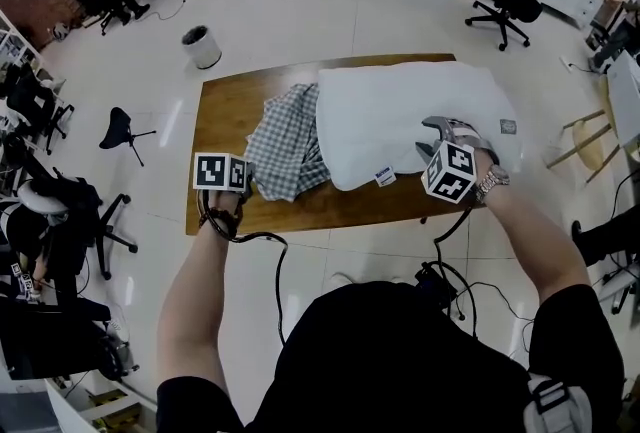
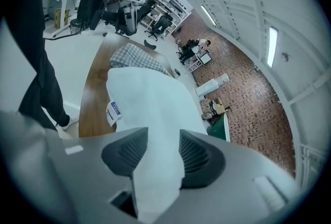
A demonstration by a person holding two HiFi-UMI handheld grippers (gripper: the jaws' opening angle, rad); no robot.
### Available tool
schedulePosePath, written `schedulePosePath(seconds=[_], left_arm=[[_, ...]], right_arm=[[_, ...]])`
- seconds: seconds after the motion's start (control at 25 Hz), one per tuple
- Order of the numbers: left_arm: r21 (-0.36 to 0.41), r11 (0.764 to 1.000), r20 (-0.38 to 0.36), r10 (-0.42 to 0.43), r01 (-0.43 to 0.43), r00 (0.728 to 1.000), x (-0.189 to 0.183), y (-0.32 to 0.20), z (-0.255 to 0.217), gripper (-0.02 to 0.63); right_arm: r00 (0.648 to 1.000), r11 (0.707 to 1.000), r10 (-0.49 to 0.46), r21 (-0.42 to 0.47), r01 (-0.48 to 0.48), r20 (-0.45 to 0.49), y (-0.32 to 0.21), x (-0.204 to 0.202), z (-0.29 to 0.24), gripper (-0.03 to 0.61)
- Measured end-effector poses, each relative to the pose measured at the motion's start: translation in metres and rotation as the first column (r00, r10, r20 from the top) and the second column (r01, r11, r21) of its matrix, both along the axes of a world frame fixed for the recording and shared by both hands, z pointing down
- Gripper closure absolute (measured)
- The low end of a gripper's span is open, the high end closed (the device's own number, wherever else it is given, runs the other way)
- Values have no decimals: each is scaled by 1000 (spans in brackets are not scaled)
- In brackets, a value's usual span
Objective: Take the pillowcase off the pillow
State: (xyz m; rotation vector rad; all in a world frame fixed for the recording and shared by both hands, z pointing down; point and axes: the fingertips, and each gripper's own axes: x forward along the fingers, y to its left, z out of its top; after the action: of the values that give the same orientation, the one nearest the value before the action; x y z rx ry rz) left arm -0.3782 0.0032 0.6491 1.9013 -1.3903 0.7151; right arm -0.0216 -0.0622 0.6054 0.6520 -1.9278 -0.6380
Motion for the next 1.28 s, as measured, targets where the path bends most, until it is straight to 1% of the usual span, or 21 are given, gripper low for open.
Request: schedulePosePath(seconds=[0.08, 0.16, 0.24, 0.36, 0.44, 0.52, 0.56, 0.64, 0.84, 0.96, 1.04, 1.28], left_arm=[[36, 999, -10, 9, -9, 1000, 14, -2, -8, 565], [104, 994, -17, 34, -32, 999, 33, -7, -27, 565], [192, 979, -23, 69, -63, 997, 57, -10, -54, 568], [292, 953, -30, 97, -84, 995, 100, -9, -87, 575], [366, 925, -23, 117, -101, 993, 129, -2, -109, 594], [435, 891, -5, 145, -129, 989, 159, 7, -134, 609], [463, 875, 5, 160, -144, 987, 174, 12, -145, 609], [509, 843, 31, 184, -174, 982, 204, 21, -164, 609], [595, 767, 135, 199, -240, 971, 265, 47, -193, 609], [642, 727, 161, 182, -243, 970, 294, 65, -208, 609], [658, 714, 166, 172, -239, 971, 312, 74, -211, 609], [673, 704, 165, 155, -226, 974, 354, 94, -207, 609]], right_arm=[[999, 1000, -6, 10, 6, 40, 5, -3, -10, 390], [995, 1000, -11, 17, 9, 101, 9, -11, -26, 391], [983, 999, -18, 29, 13, 181, 16, -22, -46, 394], [950, 998, -34, 55, 18, 310, 26, -31, -78, 439], [918, 997, -46, 77, 18, 393, 38, -33, -99, 493], [883, 996, -57, 92, 15, 465, 51, -31, -119, 548], [867, 995, -61, 96, 16, 494, 57, -29, -127, 568], [839, 995, -69, 96, 20, 540, 67, -23, -137, 577], [788, 996, -82, 87, 36, 610, 96, -1, -147, 577], [759, 995, -88, 93, 35, 646, 112, 14, -153, 577], [737, 995, -89, 96, 33, 670, 122, 23, -158, 577], [680, 994, -106, 88, 61, 725, 150, 43, -171, 578]])
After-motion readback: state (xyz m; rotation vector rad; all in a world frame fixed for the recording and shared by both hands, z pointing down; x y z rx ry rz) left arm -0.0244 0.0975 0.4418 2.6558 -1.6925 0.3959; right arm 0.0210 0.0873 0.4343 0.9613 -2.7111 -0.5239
